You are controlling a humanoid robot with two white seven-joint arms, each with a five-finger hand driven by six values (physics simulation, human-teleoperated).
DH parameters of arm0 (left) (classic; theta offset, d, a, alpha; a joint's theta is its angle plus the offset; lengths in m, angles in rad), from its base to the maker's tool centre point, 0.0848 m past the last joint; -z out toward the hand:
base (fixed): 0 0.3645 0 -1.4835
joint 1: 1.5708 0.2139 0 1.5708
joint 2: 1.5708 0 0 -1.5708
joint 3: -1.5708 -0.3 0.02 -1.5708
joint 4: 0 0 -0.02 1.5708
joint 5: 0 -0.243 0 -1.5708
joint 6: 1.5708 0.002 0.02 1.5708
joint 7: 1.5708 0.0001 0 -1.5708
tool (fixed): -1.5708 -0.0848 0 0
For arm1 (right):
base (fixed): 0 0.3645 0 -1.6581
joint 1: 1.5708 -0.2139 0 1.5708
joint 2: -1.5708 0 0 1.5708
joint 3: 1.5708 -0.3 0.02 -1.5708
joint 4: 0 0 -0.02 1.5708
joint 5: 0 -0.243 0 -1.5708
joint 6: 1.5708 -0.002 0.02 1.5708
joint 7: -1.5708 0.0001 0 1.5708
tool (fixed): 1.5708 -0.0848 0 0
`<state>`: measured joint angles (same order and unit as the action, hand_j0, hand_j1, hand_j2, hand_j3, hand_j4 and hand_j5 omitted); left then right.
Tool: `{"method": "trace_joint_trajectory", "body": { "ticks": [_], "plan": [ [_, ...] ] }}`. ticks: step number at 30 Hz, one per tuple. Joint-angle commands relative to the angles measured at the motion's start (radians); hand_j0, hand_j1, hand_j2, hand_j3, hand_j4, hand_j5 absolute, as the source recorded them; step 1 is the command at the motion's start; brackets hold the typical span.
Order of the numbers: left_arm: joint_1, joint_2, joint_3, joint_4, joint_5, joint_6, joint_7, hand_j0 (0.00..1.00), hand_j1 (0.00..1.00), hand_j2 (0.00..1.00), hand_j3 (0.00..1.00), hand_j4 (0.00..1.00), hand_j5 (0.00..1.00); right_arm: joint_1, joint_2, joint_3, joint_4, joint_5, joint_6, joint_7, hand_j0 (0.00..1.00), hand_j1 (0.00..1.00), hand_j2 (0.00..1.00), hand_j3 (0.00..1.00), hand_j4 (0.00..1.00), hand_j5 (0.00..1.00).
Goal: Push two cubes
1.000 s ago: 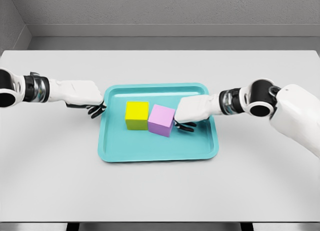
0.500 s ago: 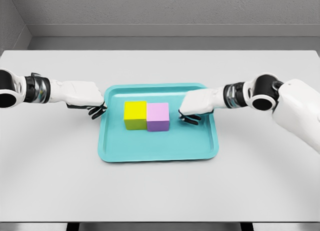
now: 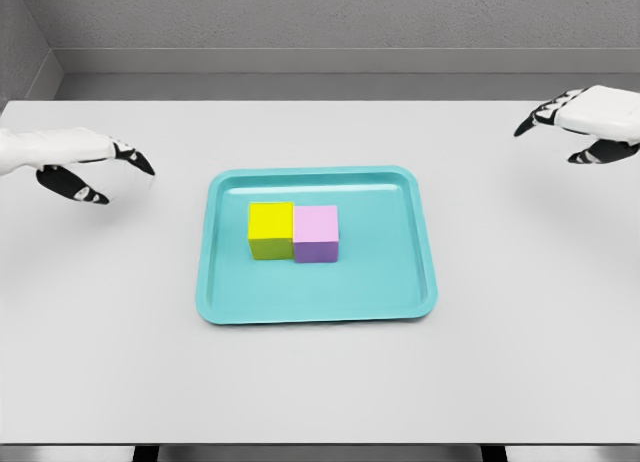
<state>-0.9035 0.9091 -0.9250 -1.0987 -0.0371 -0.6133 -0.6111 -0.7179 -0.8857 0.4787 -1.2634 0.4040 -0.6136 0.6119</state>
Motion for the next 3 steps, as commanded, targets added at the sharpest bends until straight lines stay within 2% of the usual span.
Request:
{"method": "trace_joint_trajectory", "body": {
  "ticks": [1,3],
  "plan": [
    [0.0,0.002,0.003,0.008,0.014,0.002,0.0,1.0,1.0,1.0,1.0,1.0,1.0,0.0,-0.001,0.024,-0.001,-0.004,0.003,-0.001,1.0,1.0,1.0,1.0,1.0,1.0],
    [0.0,0.002,0.003,0.008,0.014,0.002,0.0,1.0,1.0,1.0,1.0,1.0,1.0,0.0,0.013,0.037,-0.001,-0.002,0.003,-0.001,1.0,1.0,1.0,1.0,1.0,1.0]
  ]
}}
